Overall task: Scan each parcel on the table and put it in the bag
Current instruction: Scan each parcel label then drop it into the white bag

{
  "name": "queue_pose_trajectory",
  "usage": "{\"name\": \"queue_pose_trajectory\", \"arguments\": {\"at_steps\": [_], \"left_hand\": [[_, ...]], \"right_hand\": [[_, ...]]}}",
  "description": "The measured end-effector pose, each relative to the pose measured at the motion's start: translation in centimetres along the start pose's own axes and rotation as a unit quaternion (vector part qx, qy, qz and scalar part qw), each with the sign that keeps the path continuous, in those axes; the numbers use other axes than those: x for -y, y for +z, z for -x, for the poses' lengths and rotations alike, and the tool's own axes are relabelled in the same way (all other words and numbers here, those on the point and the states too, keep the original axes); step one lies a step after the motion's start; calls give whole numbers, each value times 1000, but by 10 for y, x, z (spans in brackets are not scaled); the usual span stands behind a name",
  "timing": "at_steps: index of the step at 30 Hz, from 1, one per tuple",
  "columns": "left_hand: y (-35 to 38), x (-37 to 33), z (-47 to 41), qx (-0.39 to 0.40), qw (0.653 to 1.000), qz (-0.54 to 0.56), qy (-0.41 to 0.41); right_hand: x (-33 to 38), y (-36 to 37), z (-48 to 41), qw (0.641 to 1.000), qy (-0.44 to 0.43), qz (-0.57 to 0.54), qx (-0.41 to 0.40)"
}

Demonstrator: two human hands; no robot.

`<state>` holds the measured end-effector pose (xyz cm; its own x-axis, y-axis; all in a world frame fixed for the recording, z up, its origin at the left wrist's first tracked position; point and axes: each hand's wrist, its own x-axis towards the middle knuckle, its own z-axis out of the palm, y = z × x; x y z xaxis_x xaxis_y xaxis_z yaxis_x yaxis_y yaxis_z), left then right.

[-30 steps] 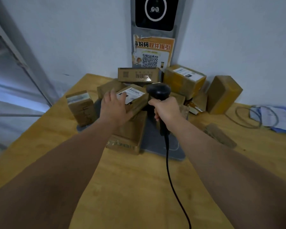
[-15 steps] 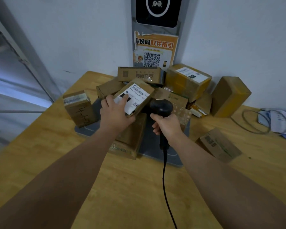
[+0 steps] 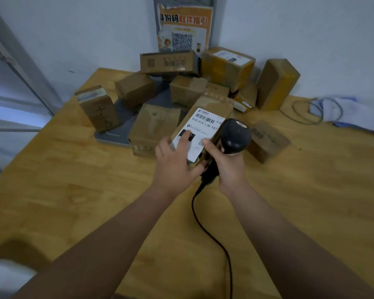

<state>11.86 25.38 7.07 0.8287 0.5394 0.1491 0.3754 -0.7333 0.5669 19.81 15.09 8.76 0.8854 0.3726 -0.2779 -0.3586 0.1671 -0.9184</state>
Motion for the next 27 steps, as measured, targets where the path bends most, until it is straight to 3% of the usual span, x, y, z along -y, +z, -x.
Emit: {"name": "queue_pose_trajectory", "arguments": {"at_steps": [6, 9, 12, 15, 18, 20, 23, 27], "left_hand": [[-7, 13, 72, 54, 989, -50, 126], [-21, 21, 100, 118, 980, 89, 132], [-35, 23, 120, 124, 946, 298, 35], [-42, 35, 123, 203, 885, 398, -133], [-50, 47, 127, 297, 826, 439, -192], [-55, 54, 133, 304, 816, 446, -206], [-55, 71, 141, 253, 825, 448, -234], [-50, 92, 151, 180, 826, 458, -273]], "right_hand": [[-17, -23, 68, 999, -25, -9, -29], [-28, -36, 95, 998, -39, 31, -48], [-40, -51, 120, 998, -30, 52, -26], [-48, -58, 144, 998, -25, 52, 40], [-53, -56, 160, 994, -6, 67, 91], [-58, -52, 165, 992, 19, 94, 84], [-59, -37, 172, 982, 52, 176, 36], [-56, -19, 188, 974, 46, 216, 46]]}}
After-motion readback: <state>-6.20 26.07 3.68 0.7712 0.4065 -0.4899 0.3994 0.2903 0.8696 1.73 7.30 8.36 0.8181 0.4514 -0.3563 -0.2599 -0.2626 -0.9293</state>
